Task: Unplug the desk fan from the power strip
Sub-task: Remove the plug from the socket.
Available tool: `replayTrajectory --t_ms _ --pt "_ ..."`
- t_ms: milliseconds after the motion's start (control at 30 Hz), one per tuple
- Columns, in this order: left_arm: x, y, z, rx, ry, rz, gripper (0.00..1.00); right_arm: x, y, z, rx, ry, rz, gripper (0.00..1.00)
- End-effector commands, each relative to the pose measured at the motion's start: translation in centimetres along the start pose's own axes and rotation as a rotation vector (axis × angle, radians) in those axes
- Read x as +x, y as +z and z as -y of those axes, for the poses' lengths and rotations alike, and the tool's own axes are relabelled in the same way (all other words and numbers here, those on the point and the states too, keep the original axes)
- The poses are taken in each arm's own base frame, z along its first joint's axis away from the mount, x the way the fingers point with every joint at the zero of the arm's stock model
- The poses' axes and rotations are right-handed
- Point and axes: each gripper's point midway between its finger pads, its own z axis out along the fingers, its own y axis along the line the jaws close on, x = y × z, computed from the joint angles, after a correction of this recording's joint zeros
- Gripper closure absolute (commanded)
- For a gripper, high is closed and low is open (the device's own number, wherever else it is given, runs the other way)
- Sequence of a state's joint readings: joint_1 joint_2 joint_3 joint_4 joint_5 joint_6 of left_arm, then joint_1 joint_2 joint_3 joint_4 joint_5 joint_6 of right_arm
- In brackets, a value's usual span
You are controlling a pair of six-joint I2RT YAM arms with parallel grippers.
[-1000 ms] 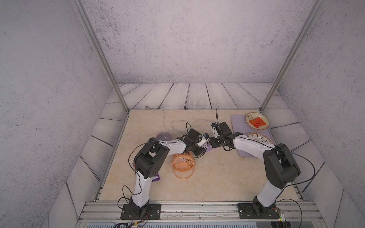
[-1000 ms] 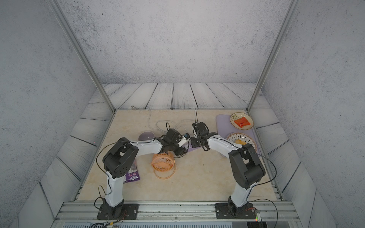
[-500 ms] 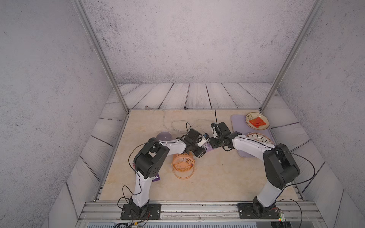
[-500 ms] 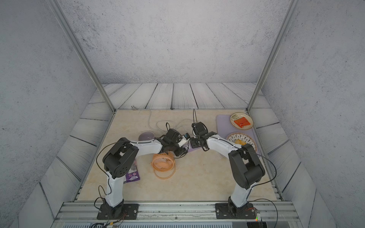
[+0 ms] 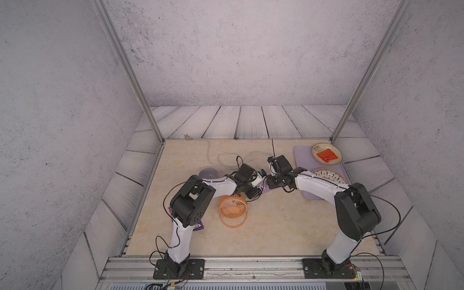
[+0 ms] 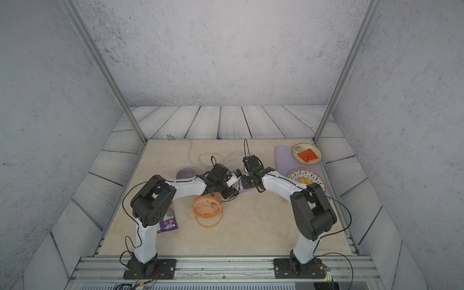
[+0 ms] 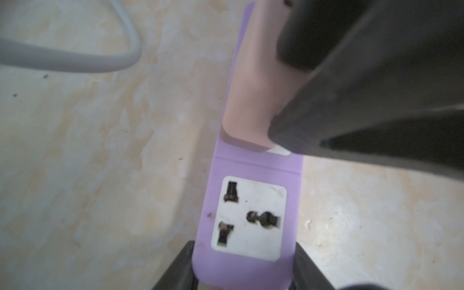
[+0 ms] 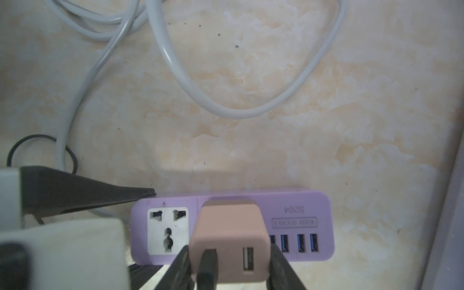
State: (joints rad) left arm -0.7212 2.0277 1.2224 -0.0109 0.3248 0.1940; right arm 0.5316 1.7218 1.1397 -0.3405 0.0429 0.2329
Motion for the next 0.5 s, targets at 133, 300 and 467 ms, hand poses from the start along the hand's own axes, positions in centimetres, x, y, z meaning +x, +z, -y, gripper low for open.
replayTrajectory --t_ms 133,300,467 --pt "1.3 0.3 3.7 0.1 0.075 -0.06 1.0 -4.3 -1.6 -1.3 -0.076 0.055 0.171 0.62" --pt "1.3 0.2 3.8 0.101 0.076 -0.06 1.0 -4.5 -1.9 -0.5 -0.073 0.082 0.188 0.62" --pt "1.3 0.3 3.7 0.099 0.077 -0.059 1.0 -4.5 -2.2 -0.1 -0.077 0.089 0.192 0.62"
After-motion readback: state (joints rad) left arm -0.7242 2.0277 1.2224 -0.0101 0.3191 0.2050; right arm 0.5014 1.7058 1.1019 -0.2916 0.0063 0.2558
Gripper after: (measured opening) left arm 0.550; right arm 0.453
